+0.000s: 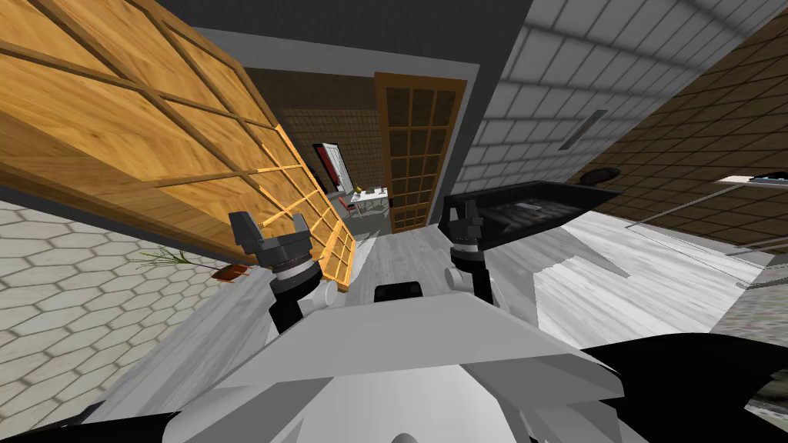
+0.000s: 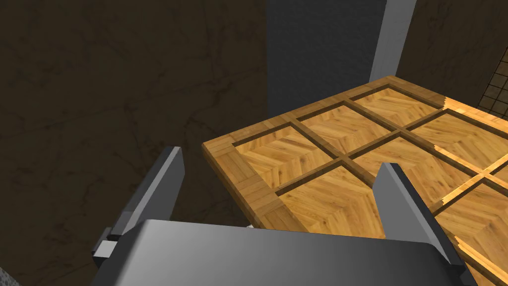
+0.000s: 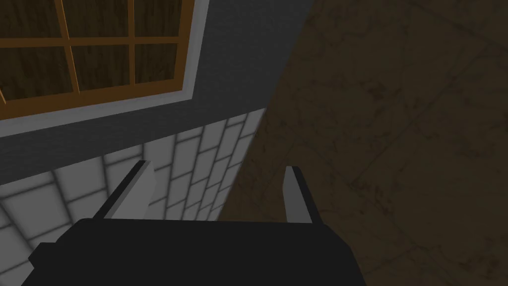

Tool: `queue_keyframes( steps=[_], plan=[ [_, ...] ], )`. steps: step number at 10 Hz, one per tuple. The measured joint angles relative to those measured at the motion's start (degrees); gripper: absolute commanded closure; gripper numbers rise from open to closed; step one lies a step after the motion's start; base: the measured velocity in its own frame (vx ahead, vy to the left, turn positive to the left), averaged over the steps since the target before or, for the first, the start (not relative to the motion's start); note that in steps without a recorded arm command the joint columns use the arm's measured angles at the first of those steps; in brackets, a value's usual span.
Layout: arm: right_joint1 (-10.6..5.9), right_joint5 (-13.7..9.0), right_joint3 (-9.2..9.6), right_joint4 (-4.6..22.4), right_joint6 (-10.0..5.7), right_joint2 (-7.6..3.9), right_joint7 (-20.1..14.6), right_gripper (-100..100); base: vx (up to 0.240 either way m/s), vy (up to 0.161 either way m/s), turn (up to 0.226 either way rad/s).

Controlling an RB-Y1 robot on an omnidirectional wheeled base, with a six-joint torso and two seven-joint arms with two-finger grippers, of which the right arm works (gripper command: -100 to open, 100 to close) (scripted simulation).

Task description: Pull the door open

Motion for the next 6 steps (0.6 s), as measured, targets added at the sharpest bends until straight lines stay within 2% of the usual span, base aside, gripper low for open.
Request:
queue_keyframes(
  steps=[6],
  plan=[
    [-2.95,-3.6,0.47,7.2,-1.76,-1.94,-4.6,-100,0.096,-0.017,0.077]
  ],
)
